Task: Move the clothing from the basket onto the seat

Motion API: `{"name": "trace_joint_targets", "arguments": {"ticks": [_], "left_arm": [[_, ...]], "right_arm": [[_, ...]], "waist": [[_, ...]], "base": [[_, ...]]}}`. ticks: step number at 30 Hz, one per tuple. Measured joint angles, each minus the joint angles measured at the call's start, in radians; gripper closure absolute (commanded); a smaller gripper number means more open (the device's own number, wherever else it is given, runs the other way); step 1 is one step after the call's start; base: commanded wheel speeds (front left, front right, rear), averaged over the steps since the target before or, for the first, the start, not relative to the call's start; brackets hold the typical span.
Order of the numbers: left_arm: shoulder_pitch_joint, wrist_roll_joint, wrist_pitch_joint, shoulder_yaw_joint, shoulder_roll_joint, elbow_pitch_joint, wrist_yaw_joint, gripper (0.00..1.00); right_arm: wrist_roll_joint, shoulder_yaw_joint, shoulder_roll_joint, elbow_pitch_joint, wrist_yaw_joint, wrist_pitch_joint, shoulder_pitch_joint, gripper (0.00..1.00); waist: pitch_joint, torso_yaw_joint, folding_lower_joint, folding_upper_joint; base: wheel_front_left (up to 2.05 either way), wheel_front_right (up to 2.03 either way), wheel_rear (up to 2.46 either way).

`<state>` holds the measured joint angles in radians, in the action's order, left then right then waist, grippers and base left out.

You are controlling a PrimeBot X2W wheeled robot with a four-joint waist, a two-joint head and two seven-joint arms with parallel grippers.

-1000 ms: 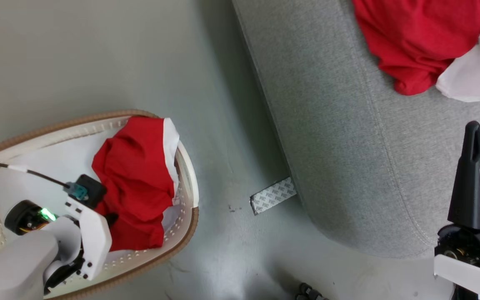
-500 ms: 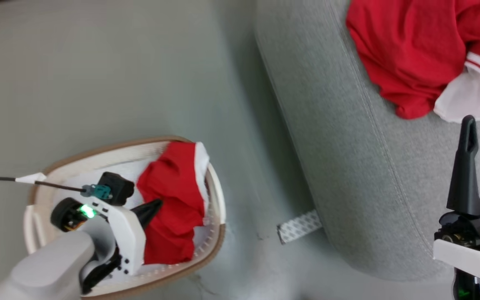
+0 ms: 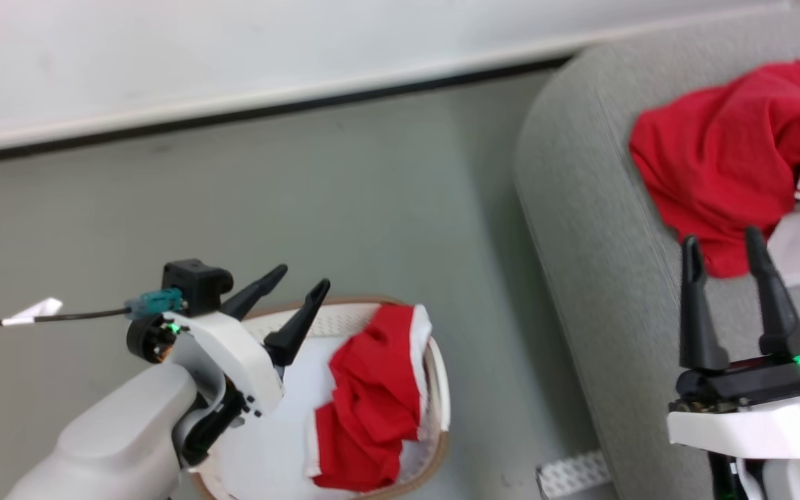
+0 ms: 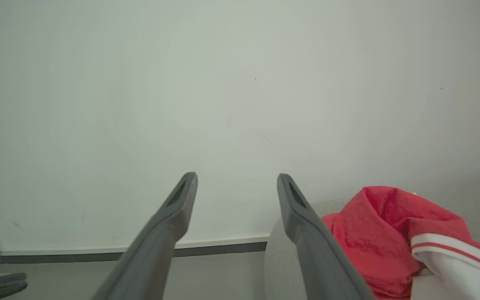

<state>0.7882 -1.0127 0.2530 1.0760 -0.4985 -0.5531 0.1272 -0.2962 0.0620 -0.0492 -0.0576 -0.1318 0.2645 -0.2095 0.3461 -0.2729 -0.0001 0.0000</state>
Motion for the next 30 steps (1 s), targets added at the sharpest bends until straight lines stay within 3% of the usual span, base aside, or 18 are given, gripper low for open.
{"name": "trace_joint_targets", "arguments": {"ticks": [4,11,18,30], "left_arm": [[-0.027,0.020,0.008,-0.079,0.012,0.027,-0.025,0.00],[-0.148,0.126,0.011,-0.306,-0.001,0.144,-0.067,0.00],[-0.311,0.232,0.011,-0.543,-0.010,0.298,-0.079,0.00],[-0.621,0.392,0.011,-0.873,0.091,0.480,-0.070,0.00]], "right_arm": [[0.024,0.029,0.000,0.062,0.000,0.000,-0.014,0.00],[0.033,0.053,0.000,0.144,0.000,0.000,-0.030,0.00],[0.050,0.064,0.000,0.187,0.000,0.000,-0.028,0.00],[0.086,0.085,0.000,0.197,0.000,0.000,0.032,0.00]], "waist": [[-0.068,0.047,0.0000,0.0000],[-0.169,0.129,-0.0001,0.0000],[-0.246,0.192,-0.0001,0.0000],[-0.341,0.218,-0.0002,0.0000]], "base": [[0.00,0.00,0.00],[0.00,0.00,0.00],[0.00,0.00,0.00],[0.00,0.00,0.00]]}}
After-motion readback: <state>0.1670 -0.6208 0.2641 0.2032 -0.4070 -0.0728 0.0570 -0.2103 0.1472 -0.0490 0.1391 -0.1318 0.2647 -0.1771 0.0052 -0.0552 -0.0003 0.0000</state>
